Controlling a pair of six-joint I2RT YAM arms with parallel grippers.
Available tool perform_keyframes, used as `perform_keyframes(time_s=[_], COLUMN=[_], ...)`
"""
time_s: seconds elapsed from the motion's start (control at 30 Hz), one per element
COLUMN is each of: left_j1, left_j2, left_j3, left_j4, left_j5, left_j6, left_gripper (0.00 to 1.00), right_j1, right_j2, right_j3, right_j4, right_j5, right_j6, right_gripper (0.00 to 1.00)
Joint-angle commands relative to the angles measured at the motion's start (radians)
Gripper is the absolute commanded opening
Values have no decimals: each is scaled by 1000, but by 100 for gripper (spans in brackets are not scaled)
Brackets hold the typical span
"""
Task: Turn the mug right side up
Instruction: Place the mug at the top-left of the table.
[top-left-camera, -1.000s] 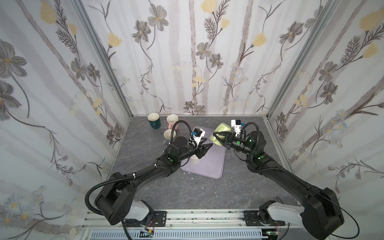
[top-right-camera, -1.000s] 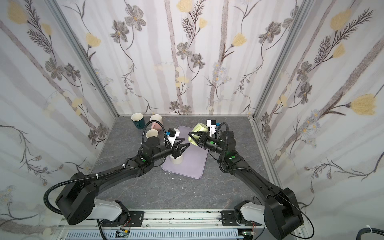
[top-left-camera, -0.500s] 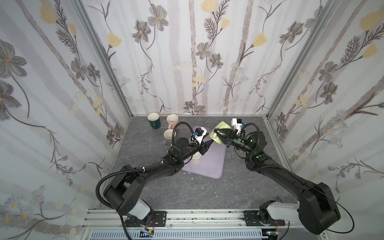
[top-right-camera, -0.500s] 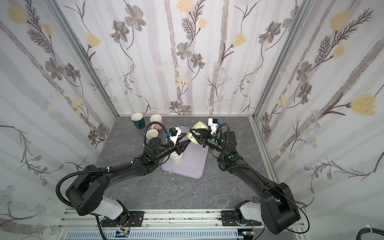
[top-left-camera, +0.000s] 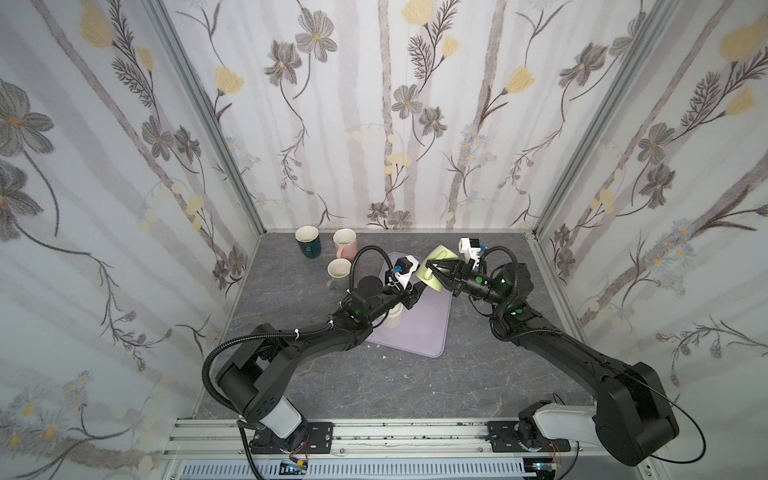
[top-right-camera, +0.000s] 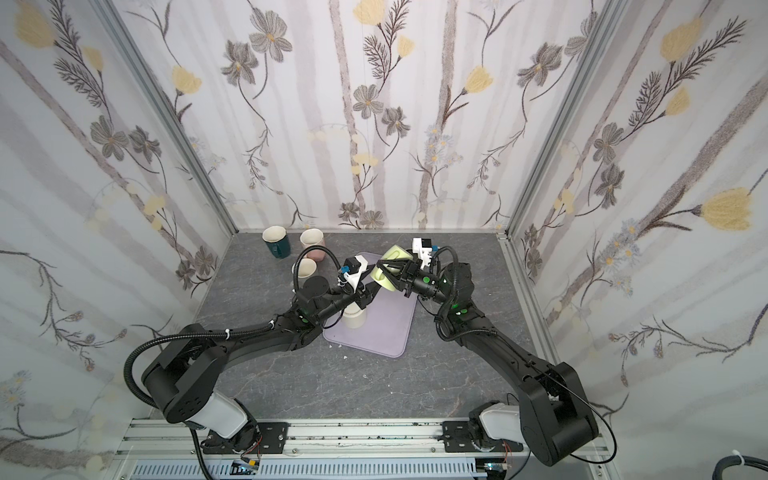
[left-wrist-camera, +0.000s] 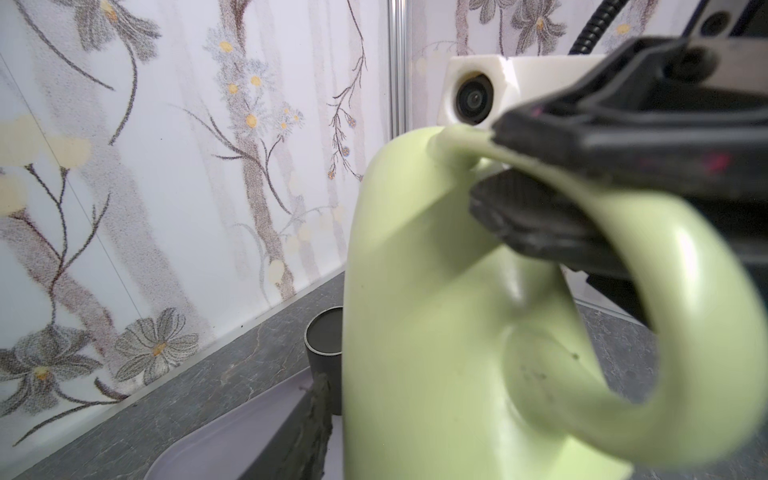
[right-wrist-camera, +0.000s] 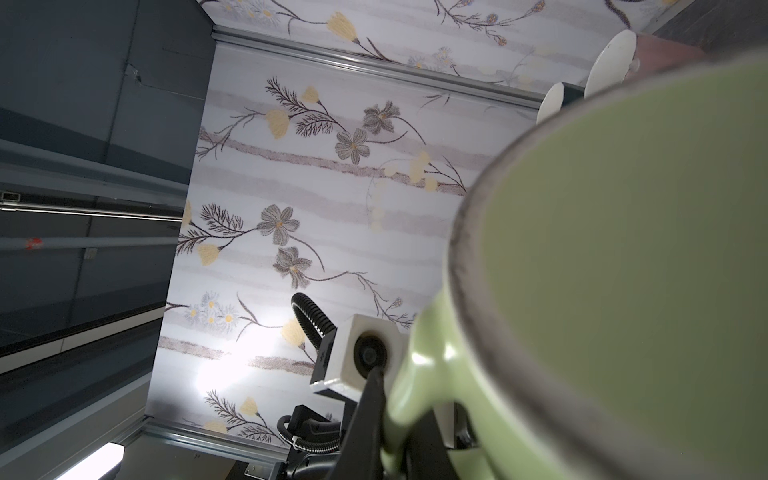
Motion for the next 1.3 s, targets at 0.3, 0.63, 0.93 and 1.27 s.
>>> perform_keyframes(time_s=[0.3,0.63,0.93,1.27], left_j1=[-40,-42,-42,-46], left_j2=[47,46,7,-25], left_j3=[27,44,58,93], left_j4=[187,175,93,-33], left_j5=[-63,-97,-132,-128], left_j6=[41,34,-9,-27], left_gripper=[41,17,0,0], right_j1=[-3,-5,-6,-14], right_j2=[46,58,74,65], right_j3=[35,38,40,9], right_j4=[118,103,136,244], right_j5=[-23,-20,-26,-9], right_j6=[85,99,112,160], right_gripper=[0,0,8,52])
